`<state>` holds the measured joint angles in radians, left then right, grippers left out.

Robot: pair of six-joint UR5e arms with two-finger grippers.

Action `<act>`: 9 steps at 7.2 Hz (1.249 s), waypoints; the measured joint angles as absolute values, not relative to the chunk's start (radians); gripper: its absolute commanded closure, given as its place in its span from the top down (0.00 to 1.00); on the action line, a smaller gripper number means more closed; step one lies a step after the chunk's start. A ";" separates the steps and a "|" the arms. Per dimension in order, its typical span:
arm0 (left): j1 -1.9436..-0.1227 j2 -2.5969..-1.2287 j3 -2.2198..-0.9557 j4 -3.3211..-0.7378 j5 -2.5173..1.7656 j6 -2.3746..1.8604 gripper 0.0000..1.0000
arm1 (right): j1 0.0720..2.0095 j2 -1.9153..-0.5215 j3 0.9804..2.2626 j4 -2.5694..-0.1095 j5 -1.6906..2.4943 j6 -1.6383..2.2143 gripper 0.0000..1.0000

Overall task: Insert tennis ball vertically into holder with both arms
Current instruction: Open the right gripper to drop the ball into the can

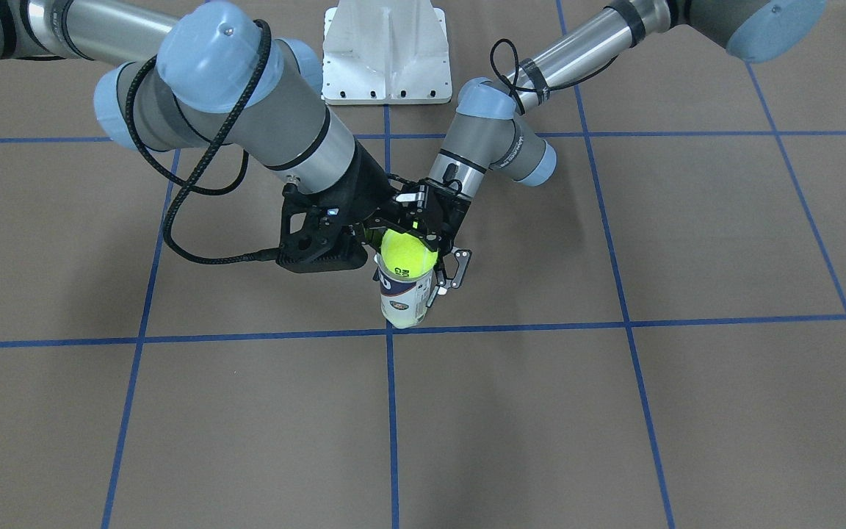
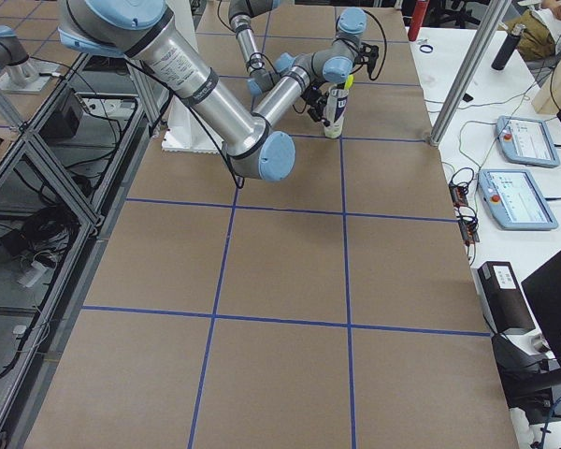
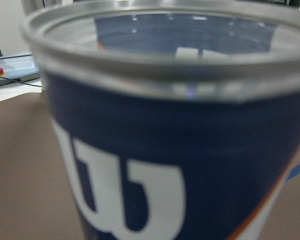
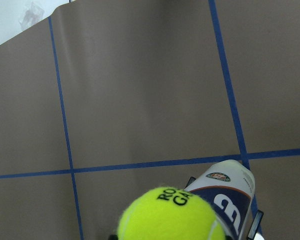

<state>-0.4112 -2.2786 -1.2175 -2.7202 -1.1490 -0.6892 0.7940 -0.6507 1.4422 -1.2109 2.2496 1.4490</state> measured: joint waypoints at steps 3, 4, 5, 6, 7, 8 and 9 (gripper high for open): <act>-0.412 -2.278 -1.217 -2.720 -1.149 -0.689 0.99 | 0.786 -0.655 1.448 -1.221 2.249 1.450 0.99; -0.413 -2.278 -1.217 -2.720 -1.149 -0.689 0.99 | 0.786 -0.659 1.457 -1.227 2.251 1.450 0.99; -0.413 -2.278 -1.218 -2.720 -1.149 -0.689 0.99 | 0.787 -0.661 1.468 -1.239 2.252 1.450 0.99; -0.413 -2.278 -1.218 -2.720 -1.149 -0.689 0.99 | 0.787 -0.662 1.478 -1.247 2.252 1.450 0.99; -0.413 -2.278 -1.217 -2.720 -1.149 -0.689 0.99 | 0.787 -0.664 1.484 -1.251 2.252 1.450 0.99; -0.413 -2.278 -1.217 -2.720 -1.149 -0.689 0.99 | 0.790 -0.667 1.491 -1.254 2.252 1.450 0.99; -0.413 -2.278 -1.218 -2.720 -1.151 -0.689 0.99 | 0.795 -0.670 1.503 -1.263 2.253 1.450 0.99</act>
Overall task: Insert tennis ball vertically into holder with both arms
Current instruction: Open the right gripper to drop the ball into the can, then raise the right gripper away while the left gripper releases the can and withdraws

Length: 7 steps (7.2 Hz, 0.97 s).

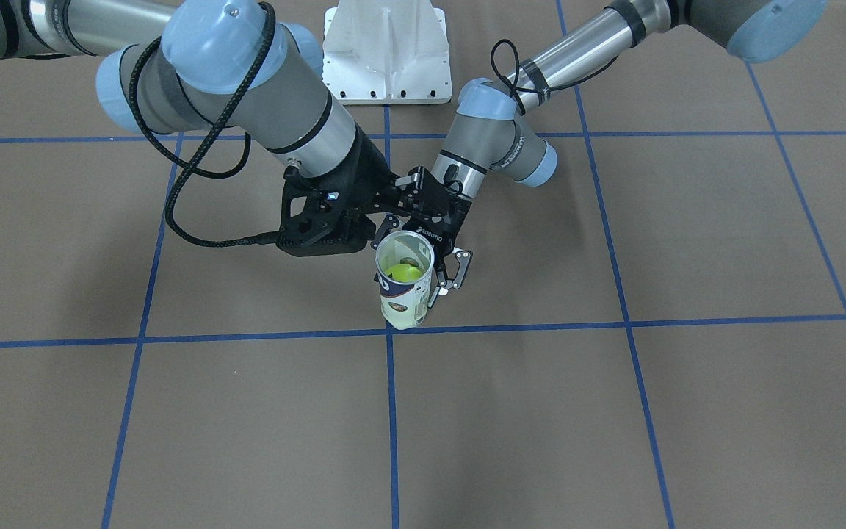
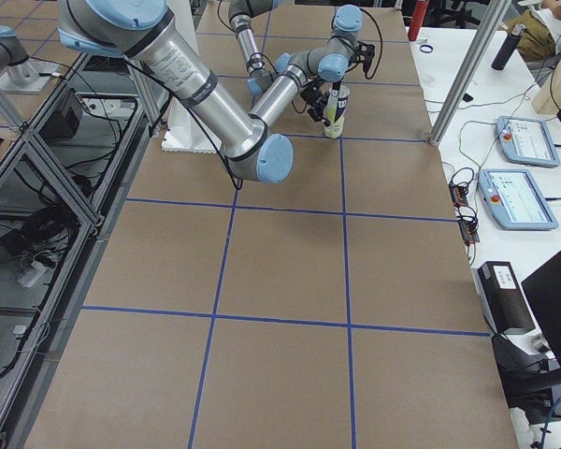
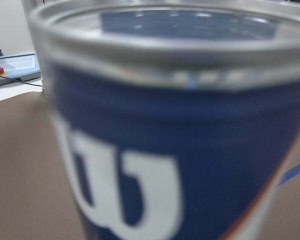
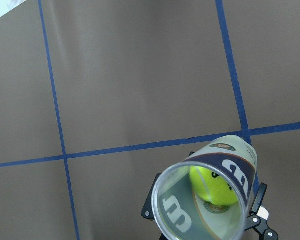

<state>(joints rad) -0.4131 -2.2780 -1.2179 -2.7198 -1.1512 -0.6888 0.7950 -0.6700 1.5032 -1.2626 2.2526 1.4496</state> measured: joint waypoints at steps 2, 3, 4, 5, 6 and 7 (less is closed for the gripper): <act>-0.414 -2.276 -1.222 -2.717 -1.160 -0.689 0.99 | 0.809 -0.672 1.527 -1.289 2.255 1.449 0.99; -0.415 -2.274 -1.226 -2.715 -1.168 -0.689 0.99 | 0.823 -0.672 1.531 -1.295 2.266 1.449 0.99; -0.416 -2.268 -1.239 -2.713 -1.188 -0.689 0.99 | 0.846 -0.673 1.533 -1.298 2.293 1.448 0.99; -0.416 -2.259 -1.257 -2.712 -1.205 -0.689 0.99 | 0.866 -0.673 1.534 -1.299 2.315 1.448 0.99; -0.416 -2.246 -1.271 -2.711 -1.214 -0.689 0.99 | 0.881 -0.673 1.535 -1.299 2.329 1.448 0.99; -0.416 -2.229 -1.286 -2.711 -1.217 -0.689 0.99 | 0.896 -0.673 1.536 -1.299 2.344 1.448 0.99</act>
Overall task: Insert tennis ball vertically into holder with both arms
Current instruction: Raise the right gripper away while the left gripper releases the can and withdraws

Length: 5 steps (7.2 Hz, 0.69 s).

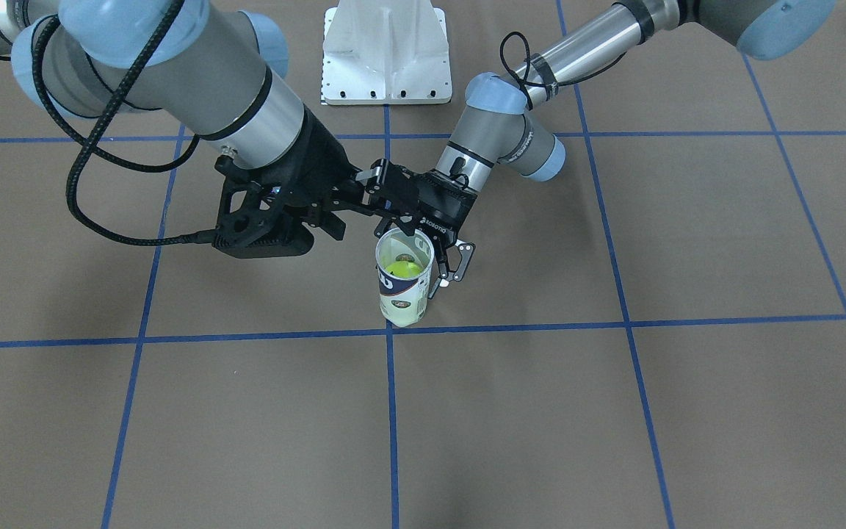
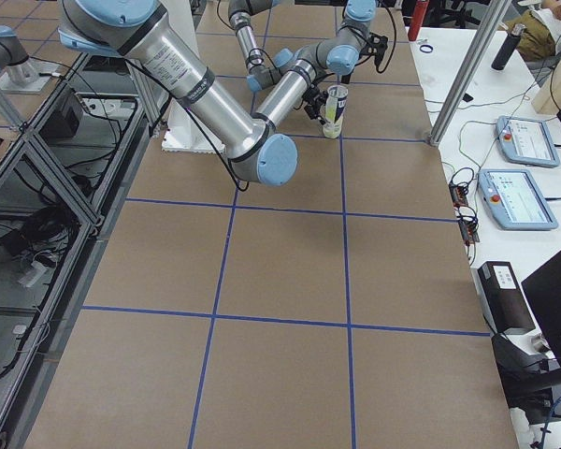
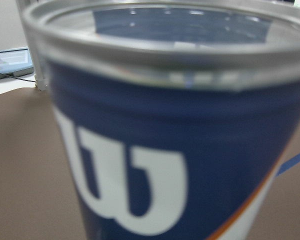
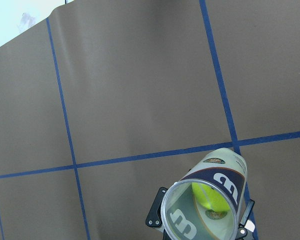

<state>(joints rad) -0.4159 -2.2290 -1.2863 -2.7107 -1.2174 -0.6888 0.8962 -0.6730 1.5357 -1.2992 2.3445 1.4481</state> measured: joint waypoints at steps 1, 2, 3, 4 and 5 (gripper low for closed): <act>-0.416 -2.204 -1.311 -2.711 -1.219 -0.689 0.99 | 0.916 -0.674 1.536 -1.299 2.366 1.448 0.99; -0.415 -2.176 -1.339 -2.711 -1.220 -0.689 0.99 | 0.937 -0.675 1.536 -1.300 2.391 1.448 0.99; -0.414 -2.146 -1.369 -2.711 -1.220 -0.689 0.99 | 0.960 -0.678 1.536 -1.300 2.417 1.447 0.99; -0.412 -2.114 -1.404 -2.710 -1.221 -0.689 0.99 | 0.984 -0.682 1.536 -1.300 2.441 1.444 0.99; -0.410 -2.076 -1.447 -2.709 -1.227 -0.689 0.99 | 1.007 -0.691 1.539 -1.299 2.457 1.440 0.99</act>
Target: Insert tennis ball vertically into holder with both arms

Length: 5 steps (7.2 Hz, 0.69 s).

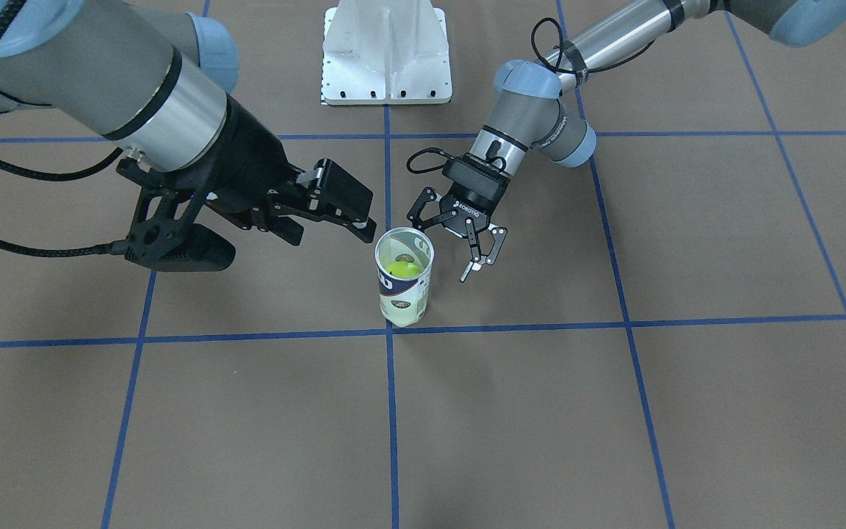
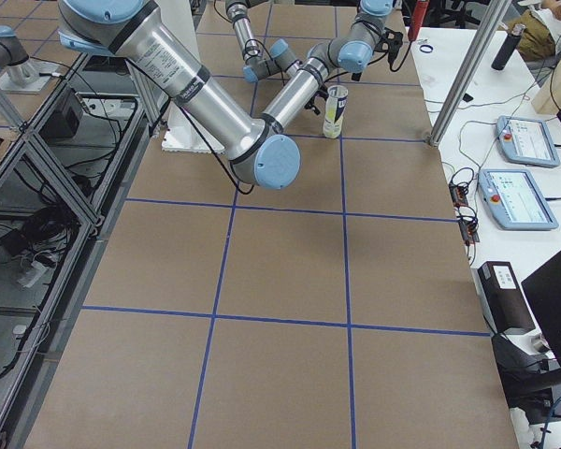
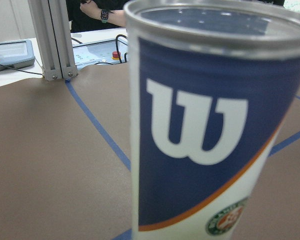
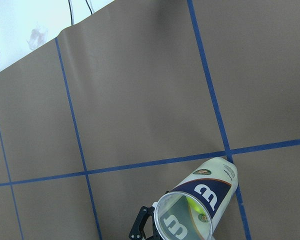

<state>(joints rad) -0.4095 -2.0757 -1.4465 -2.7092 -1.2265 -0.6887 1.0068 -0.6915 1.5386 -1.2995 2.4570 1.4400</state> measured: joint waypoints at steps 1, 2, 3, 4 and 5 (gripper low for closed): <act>-0.409 -2.021 -1.500 -2.708 -1.246 -0.689 0.99 | 1.032 -0.708 1.543 -1.299 2.470 1.435 0.99; -0.408 -1.948 -1.567 -2.707 -1.288 -0.689 0.99 | 1.067 -0.732 1.552 -1.299 2.487 1.425 0.99; -0.415 -1.867 -1.634 -2.706 -1.354 -0.689 0.99 | 1.107 -0.775 1.568 -1.299 2.504 1.394 0.99; -0.445 -1.796 -1.684 -2.706 -1.436 -0.689 0.99 | 1.149 -0.843 1.593 -1.299 2.517 1.325 0.99; -0.497 -1.754 -1.706 -2.704 -1.509 -0.689 1.00 | 1.189 -0.921 1.617 -1.299 2.529 1.232 0.99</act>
